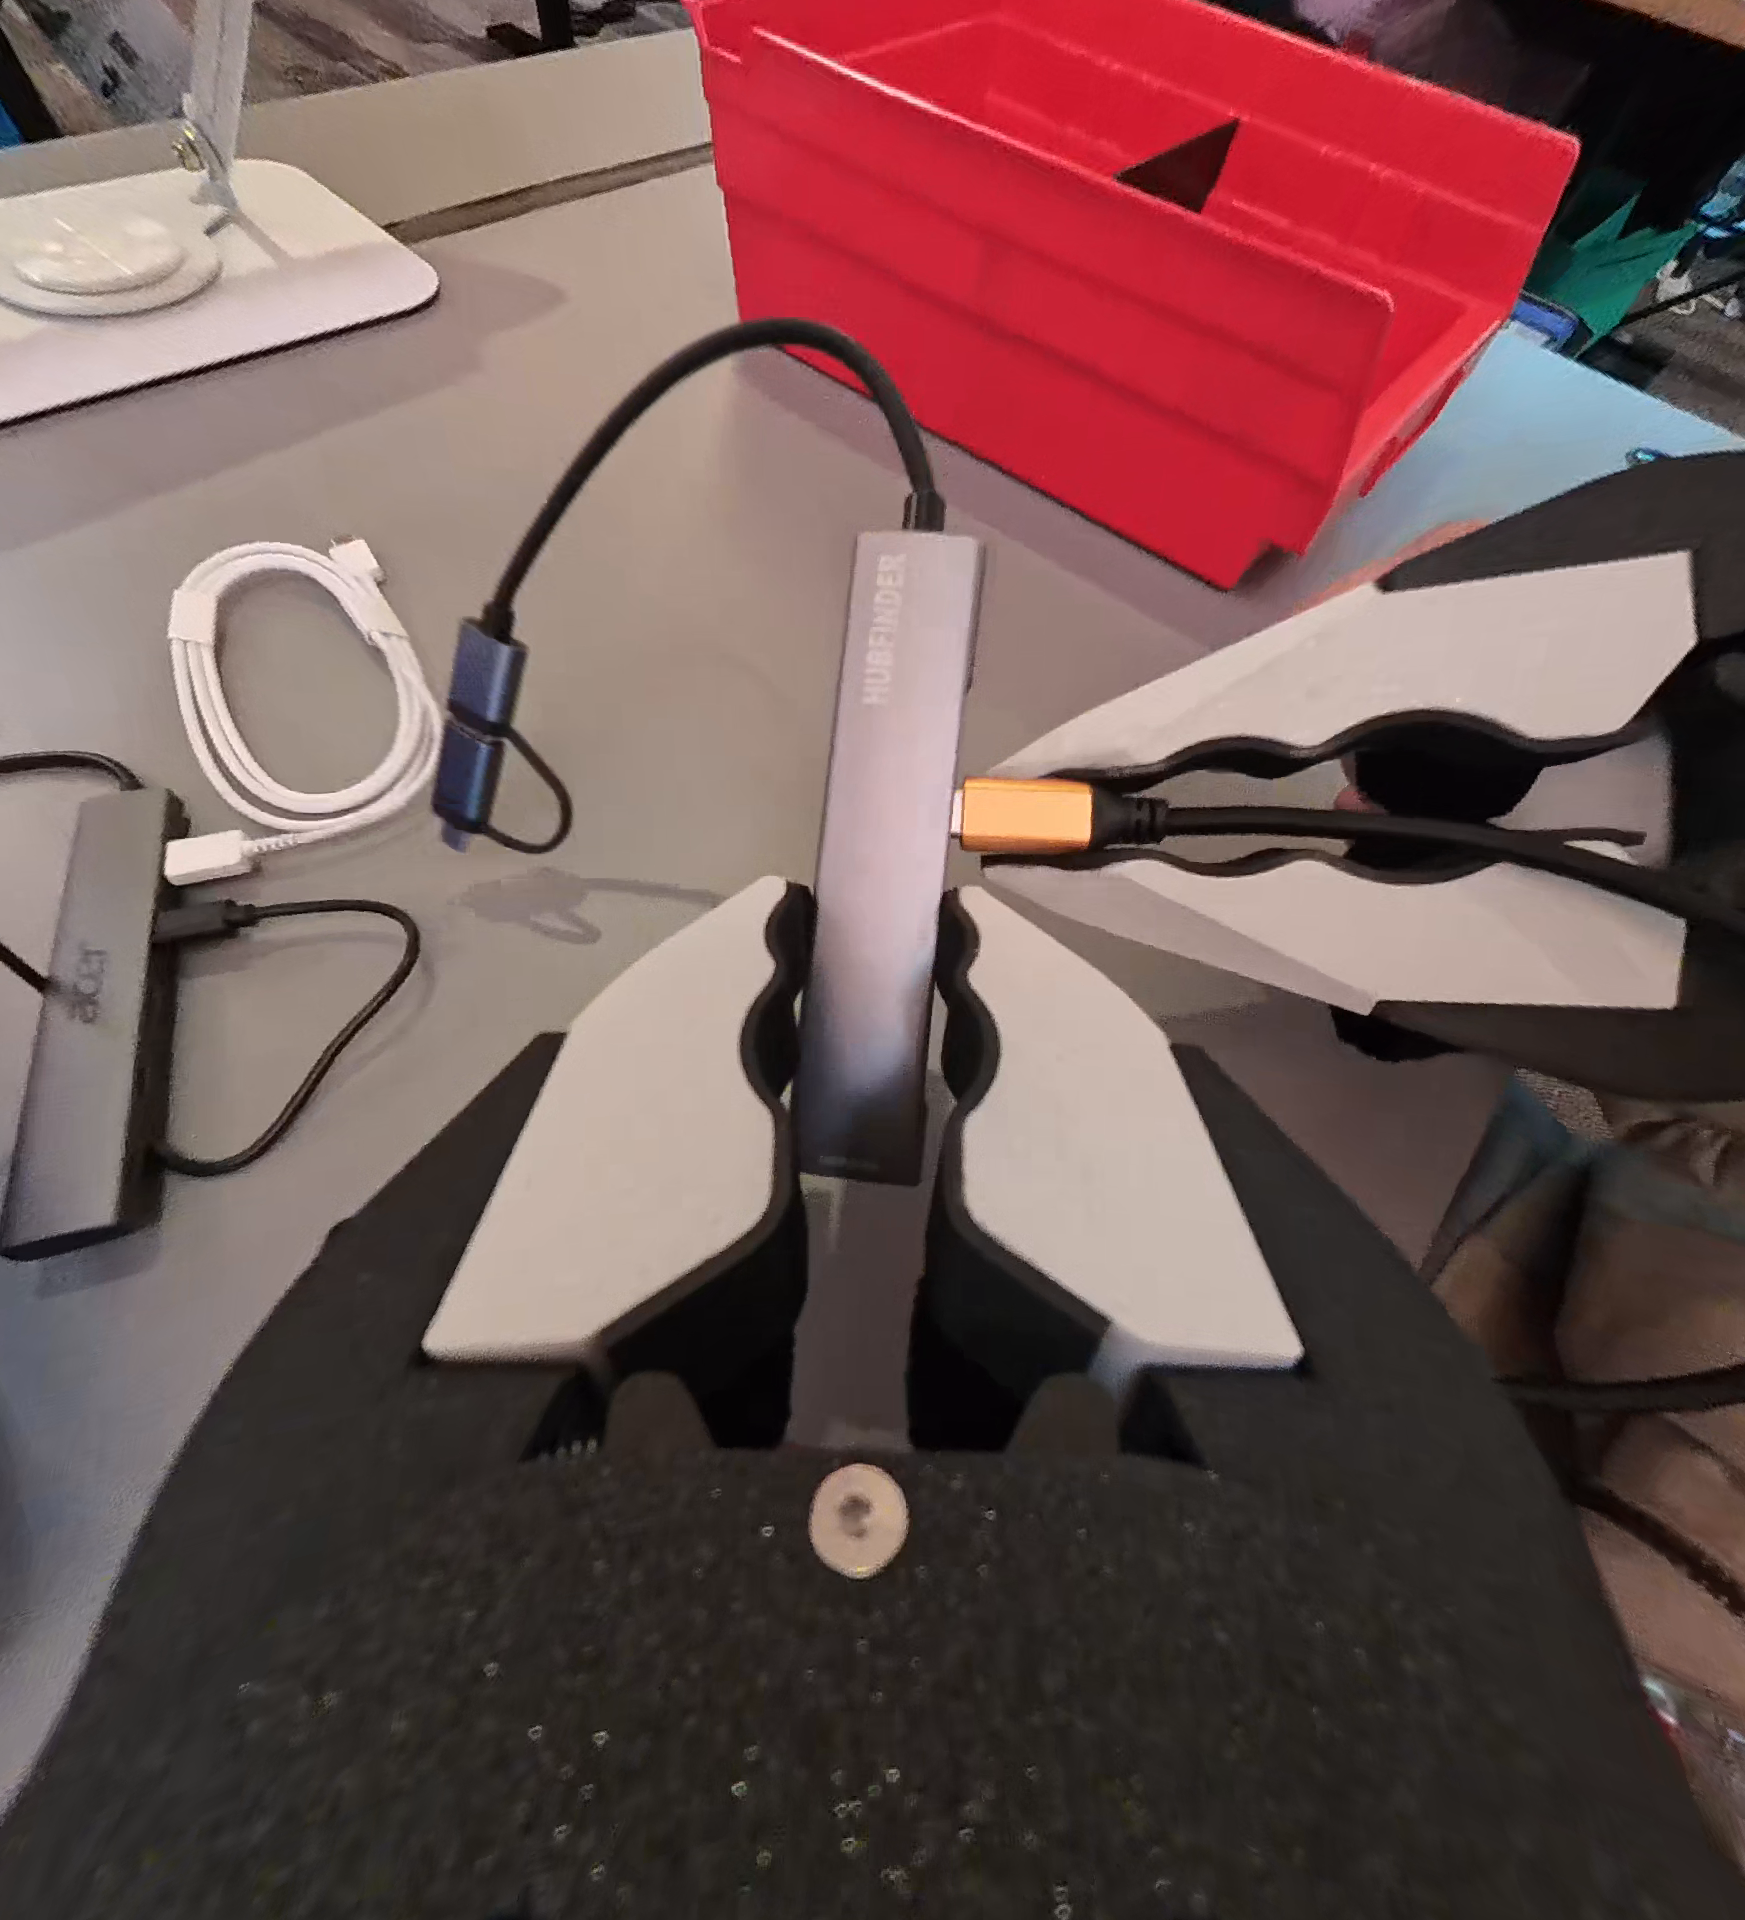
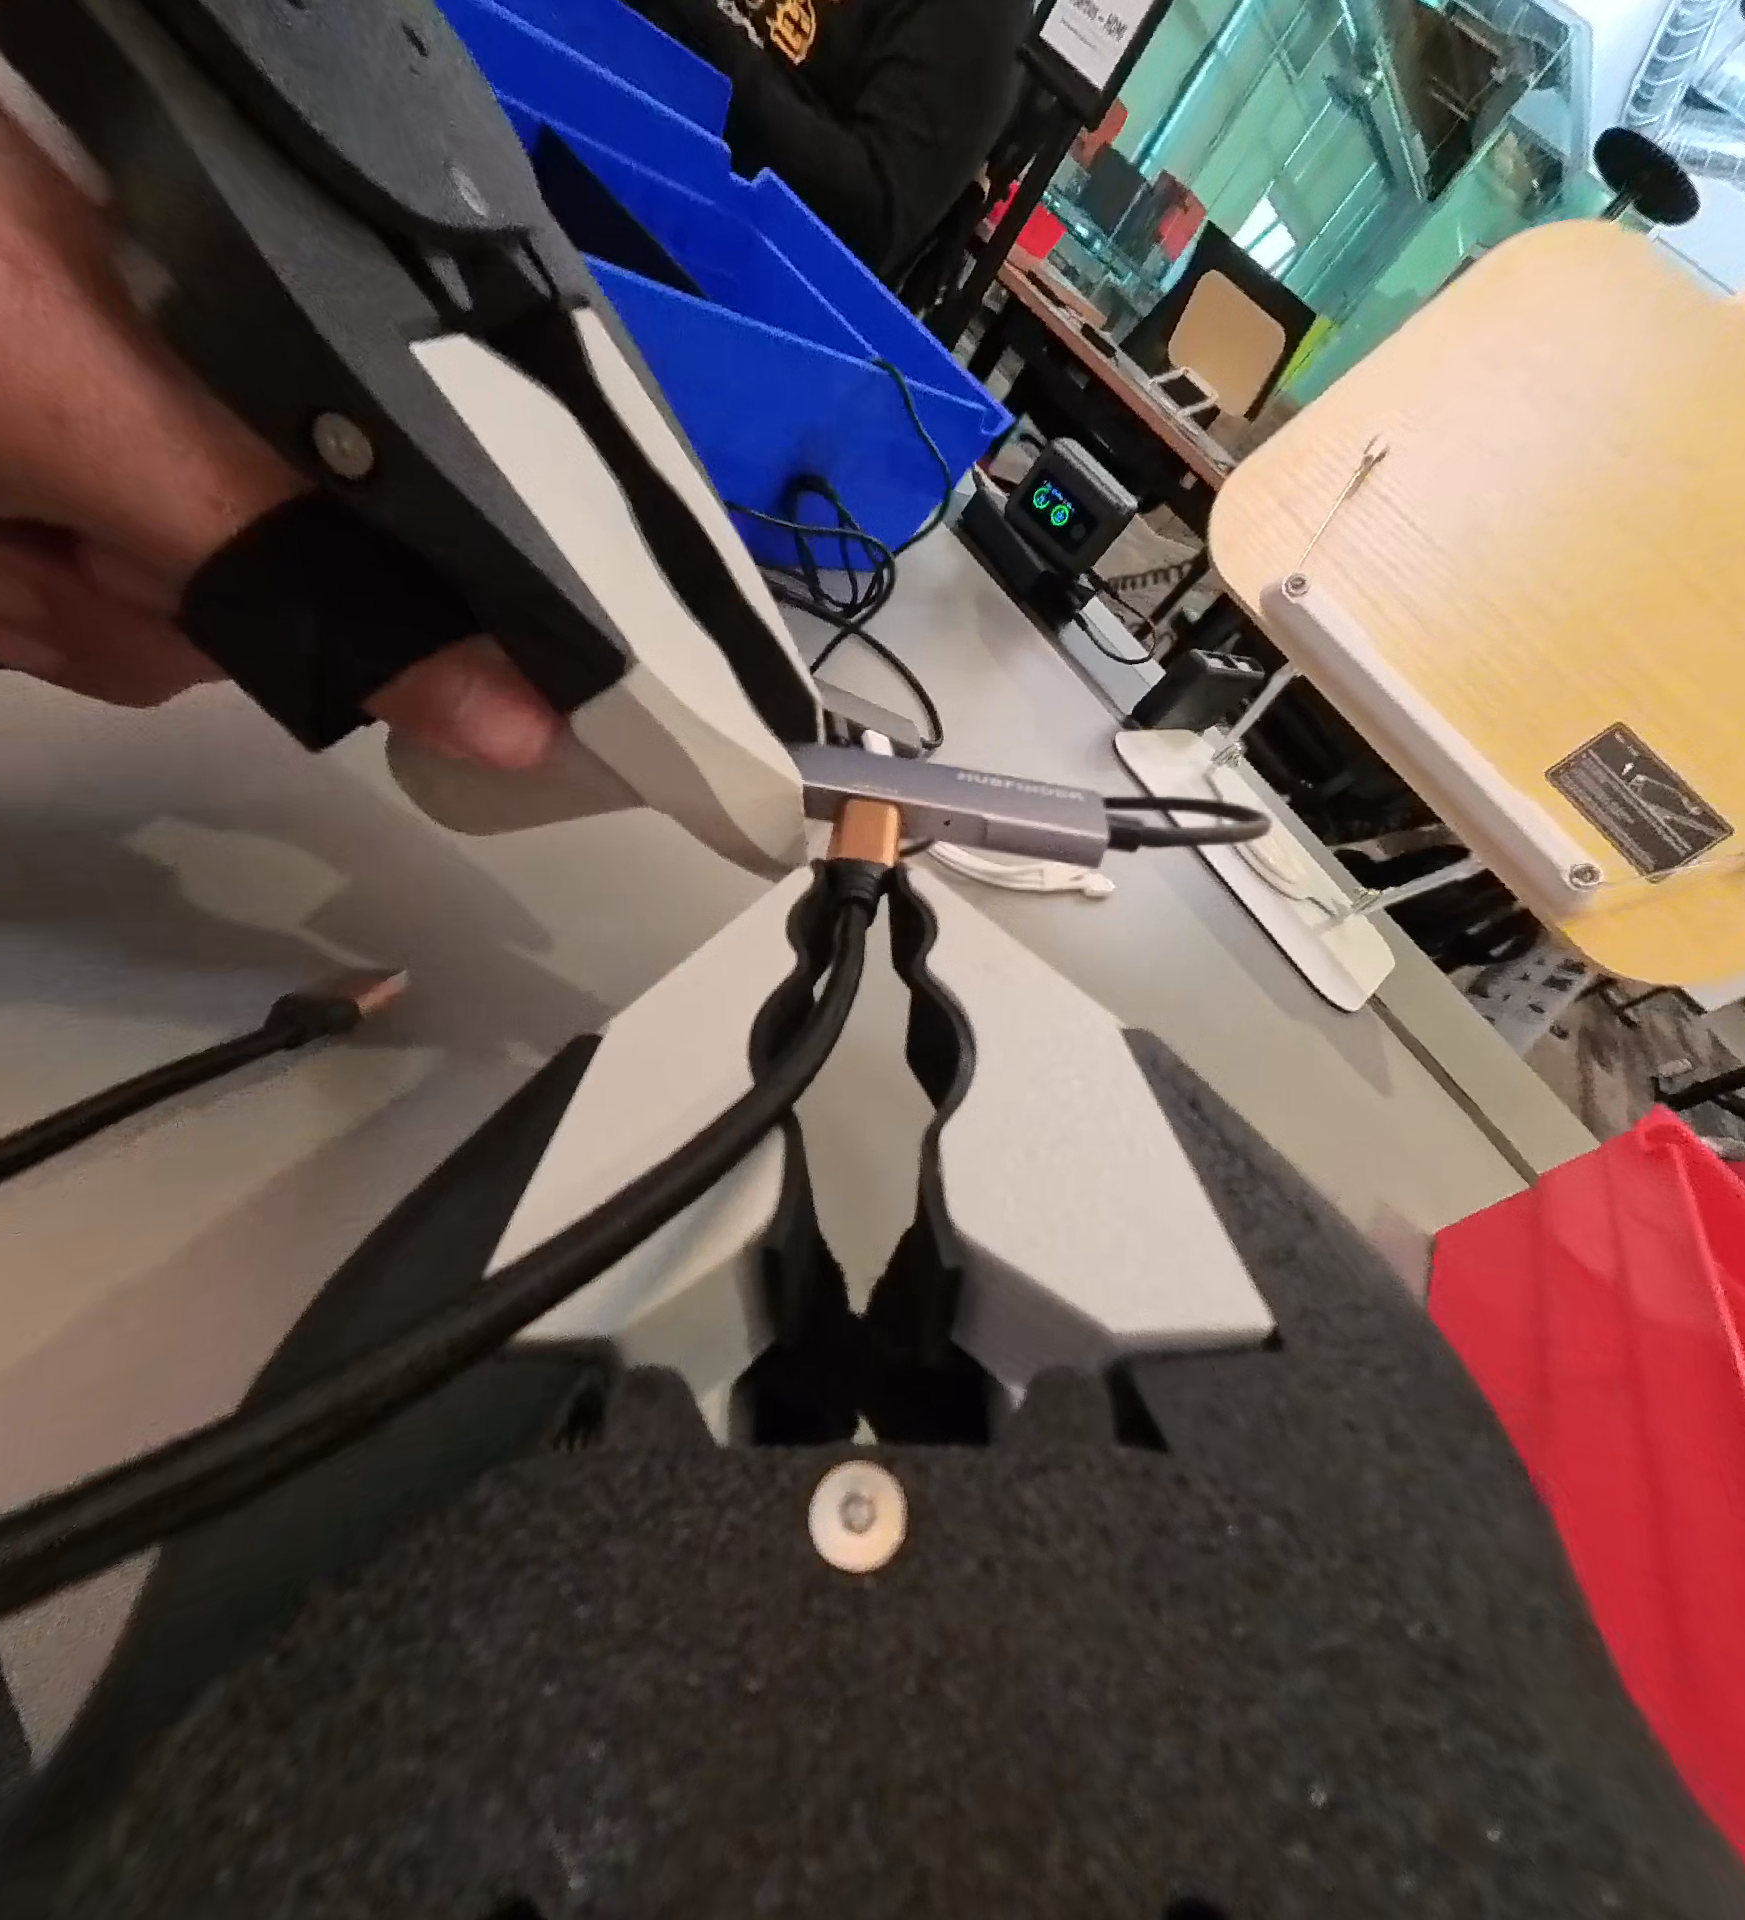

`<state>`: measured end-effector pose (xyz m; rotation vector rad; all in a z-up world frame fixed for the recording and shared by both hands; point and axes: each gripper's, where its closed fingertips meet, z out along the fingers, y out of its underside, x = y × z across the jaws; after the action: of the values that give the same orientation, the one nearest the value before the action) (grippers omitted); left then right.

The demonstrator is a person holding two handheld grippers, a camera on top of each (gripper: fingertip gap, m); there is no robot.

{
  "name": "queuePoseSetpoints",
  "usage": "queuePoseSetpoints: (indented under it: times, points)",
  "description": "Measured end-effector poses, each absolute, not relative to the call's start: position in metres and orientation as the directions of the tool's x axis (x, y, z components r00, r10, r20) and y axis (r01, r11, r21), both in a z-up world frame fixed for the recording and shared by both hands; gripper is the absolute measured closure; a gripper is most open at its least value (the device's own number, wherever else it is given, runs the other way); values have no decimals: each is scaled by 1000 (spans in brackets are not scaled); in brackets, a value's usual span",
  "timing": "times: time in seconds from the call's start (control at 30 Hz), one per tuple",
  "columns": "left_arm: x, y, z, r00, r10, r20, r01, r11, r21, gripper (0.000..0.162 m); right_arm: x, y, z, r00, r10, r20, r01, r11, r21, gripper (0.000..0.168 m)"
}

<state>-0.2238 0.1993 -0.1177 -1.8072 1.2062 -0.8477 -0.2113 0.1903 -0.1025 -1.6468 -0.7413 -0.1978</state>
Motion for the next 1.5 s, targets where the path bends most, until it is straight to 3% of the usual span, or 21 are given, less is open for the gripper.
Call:
queuePoseSetpoints:
  times: [0.23, 0.6, 0.8, 0.87, 0.93, 0.97, 1.03, 1.2, 1.33, 1.5]
  points:
    - [-217, 192, -119, 253, -912, 323, -340, -396, -853, 138, -210, 193, -94, 818, 300, 491, 513, 5, -858, 155]
    - [-219, 194, -124, 280, -919, 276, -349, -366, -863, 138, -216, 195, -96, 822, 359, 443, 478, -10, -878, 158]
    - [-217, 202, -119, 336, -906, 255, -317, -364, -876, 138, -213, 197, -90, 815, 288, 502, 527, -8, -850, 158]
    - [-240, 240, -120, 502, -851, 158, -296, -340, -893, 139, -216, 183, -71, 802, 266, 534, 528, 99, -843, 158]
    - [-263, 267, -105, 505, -803, 316, -164, -449, -879, 139, -207, 165, -44, 809, 200, 553, 533, 148, -833, 158]
    - [-259, 257, -94, 491, -854, 170, -241, -321, -916, 139, -201, 161, -40, 840, 207, 502, 483, 138, -865, 158]
    - [-232, 218, -87, 391, -919, -47, -354, -103, -930, 139, -177, 173, -54, 875, 220, 432, 438, 25, -899, 158]
    - [-233, 229, -122, 380, -910, 164, -345, -303, -888, 139, -85, 180, -12, 902, 98, 421, 430, -105, -897, 158]
    - [-241, 232, -124, 381, -908, 174, -335, -311, -890, 139, 12, 167, 21, 857, -38, 514, 473, -339, -813, 157]
    - [-225, 205, -129, 299, -944, 141, -390, -256, -885, 139, 127, 157, 17, 780, -115, 615, 384, -688, -615, 157]
